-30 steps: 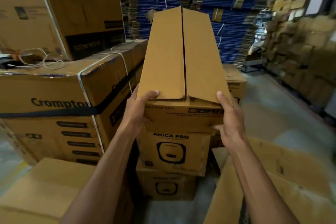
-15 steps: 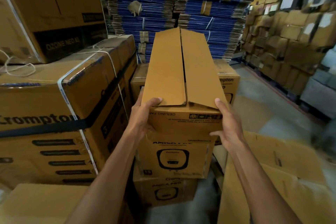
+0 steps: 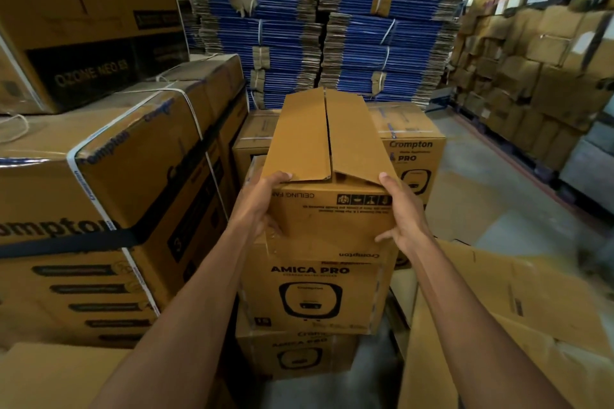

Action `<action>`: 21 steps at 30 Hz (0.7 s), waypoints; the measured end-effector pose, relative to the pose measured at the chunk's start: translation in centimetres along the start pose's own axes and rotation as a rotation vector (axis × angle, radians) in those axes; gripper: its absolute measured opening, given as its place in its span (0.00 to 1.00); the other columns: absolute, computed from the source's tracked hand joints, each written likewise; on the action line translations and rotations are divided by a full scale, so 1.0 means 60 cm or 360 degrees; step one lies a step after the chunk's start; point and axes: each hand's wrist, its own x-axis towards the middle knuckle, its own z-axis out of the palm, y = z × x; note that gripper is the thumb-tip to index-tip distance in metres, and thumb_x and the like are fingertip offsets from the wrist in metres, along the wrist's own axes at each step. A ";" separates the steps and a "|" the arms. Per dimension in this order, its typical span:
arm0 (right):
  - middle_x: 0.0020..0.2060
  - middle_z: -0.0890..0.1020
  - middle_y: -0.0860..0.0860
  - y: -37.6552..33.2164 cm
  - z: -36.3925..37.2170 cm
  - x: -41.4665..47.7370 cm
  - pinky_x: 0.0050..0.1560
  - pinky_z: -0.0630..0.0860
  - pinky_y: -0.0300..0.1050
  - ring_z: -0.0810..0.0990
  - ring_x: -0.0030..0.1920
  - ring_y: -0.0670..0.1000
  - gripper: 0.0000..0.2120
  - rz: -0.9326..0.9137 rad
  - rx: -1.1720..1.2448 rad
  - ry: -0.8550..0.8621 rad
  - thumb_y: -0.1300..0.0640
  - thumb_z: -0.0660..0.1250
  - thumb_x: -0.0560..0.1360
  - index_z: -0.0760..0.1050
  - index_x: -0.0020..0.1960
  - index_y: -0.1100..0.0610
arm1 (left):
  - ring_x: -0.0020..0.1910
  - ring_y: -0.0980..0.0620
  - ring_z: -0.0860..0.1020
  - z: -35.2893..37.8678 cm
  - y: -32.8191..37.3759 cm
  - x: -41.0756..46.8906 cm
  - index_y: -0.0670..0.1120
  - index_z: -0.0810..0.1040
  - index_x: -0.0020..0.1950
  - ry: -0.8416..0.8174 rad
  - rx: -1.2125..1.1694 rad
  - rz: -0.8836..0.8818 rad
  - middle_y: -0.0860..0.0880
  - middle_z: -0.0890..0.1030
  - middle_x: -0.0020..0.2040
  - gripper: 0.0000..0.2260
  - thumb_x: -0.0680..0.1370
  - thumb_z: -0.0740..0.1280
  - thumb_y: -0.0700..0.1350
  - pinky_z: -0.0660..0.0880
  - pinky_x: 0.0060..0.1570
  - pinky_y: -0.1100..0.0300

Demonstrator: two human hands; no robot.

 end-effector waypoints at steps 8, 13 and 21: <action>0.78 0.63 0.46 0.014 0.005 0.011 0.60 0.74 0.72 0.66 0.74 0.60 0.43 0.0035 -0.0092 0.0119 0.25 0.69 0.67 0.60 0.78 0.35 | 0.64 0.41 0.70 -0.003 -0.030 0.026 0.64 0.62 0.77 -0.0083 0.0052 -0.0085 0.50 0.71 0.68 0.32 0.76 0.71 0.61 0.73 0.55 0.24; 0.78 0.62 0.46 0.026 0.006 0.006 0.62 0.73 0.71 0.66 0.74 0.60 0.47 0.0032 -0.0049 0.0133 0.22 0.68 0.65 0.60 0.79 0.38 | 0.66 0.45 0.70 -0.006 -0.029 0.034 0.60 0.60 0.80 -0.0045 0.0125 -0.0008 0.49 0.70 0.73 0.33 0.78 0.69 0.61 0.65 0.63 0.37; 0.62 0.78 0.43 0.061 0.025 -0.024 0.69 0.69 0.67 0.74 0.65 0.54 0.21 -0.0199 0.0288 0.0392 0.36 0.70 0.75 0.74 0.65 0.42 | 0.76 0.44 0.63 0.010 -0.021 0.013 0.50 0.55 0.82 0.0306 0.0817 0.0878 0.44 0.57 0.81 0.35 0.81 0.65 0.61 0.66 0.71 0.47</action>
